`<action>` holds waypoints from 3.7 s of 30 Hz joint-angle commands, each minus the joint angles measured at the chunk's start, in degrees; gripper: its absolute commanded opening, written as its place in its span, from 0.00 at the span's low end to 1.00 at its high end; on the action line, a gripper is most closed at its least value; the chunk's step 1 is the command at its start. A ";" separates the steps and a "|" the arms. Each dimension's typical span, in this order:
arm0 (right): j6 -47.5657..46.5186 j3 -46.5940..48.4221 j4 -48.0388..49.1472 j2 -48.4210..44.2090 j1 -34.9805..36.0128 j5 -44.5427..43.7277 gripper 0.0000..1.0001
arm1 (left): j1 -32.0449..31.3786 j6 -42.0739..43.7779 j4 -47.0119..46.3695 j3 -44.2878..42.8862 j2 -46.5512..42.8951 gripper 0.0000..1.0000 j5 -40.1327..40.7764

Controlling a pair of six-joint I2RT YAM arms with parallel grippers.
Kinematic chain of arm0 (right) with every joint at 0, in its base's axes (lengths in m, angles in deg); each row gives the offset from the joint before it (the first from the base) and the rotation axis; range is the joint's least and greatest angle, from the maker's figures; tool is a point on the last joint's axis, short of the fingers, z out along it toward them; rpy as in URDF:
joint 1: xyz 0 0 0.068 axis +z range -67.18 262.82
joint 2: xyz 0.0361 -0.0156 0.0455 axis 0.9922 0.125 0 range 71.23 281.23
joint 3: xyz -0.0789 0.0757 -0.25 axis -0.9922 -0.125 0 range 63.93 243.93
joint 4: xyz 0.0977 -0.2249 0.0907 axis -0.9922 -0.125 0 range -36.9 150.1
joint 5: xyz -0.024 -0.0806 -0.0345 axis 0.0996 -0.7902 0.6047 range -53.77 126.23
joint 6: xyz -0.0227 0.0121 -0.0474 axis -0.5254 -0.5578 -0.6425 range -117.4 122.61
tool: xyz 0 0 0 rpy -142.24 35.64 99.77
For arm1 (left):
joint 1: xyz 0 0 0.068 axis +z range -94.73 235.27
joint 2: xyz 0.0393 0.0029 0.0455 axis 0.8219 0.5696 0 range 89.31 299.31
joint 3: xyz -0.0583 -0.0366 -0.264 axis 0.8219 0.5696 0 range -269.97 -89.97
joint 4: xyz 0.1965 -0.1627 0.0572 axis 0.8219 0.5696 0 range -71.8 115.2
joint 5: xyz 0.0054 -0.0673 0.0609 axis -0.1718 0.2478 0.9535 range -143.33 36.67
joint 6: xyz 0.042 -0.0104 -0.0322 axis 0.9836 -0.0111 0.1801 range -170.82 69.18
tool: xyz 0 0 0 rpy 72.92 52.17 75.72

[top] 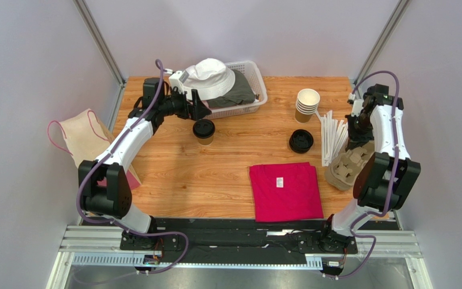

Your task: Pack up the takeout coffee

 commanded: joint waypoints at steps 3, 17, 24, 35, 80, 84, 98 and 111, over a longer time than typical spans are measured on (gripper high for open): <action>-1.46 3.00 -2.05 -3.87 -0.26 1.85 0.00 | -0.85 0.25 -2.53 -2.69 0.46 0.98 -1.22; 1.35 12.48 -5.39 -6.07 0.97 8.53 0.00 | -0.94 0.25 -1.65 -3.13 0.63 0.98 -0.17; 3.63 18.54 -4.25 -6.52 16.75 10.99 0.00 | -0.59 -0.54 0.72 -4.53 1.25 0.98 0.98; -0.05 26.91 4.00 5.87 39.63 9.85 0.00 | 1.26 -2.39 3.10 -6.56 -0.95 0.98 1.33; -19.84 34.47 5.41 12.38 66.53 19.25 0.00 | 14.88 -6.16 16.01 -16.22 -21.07 0.99 5.91; -14.83 37.44 11.29 15.45 69.52 20.83 0.00 | 16.02 -7.49 19.62 -18.51 -23.71 0.99 5.28; -5.60 51.39 24.31 34.77 74.36 15.75 0.00 | 25.78 -7.40 29.29 -25.36 -33.56 0.99 18.90; -5.86 51.78 38.11 43.93 76.21 8.98 0.00 | 26.57 -5.29 30.96 -24.67 -35.31 0.99 23.83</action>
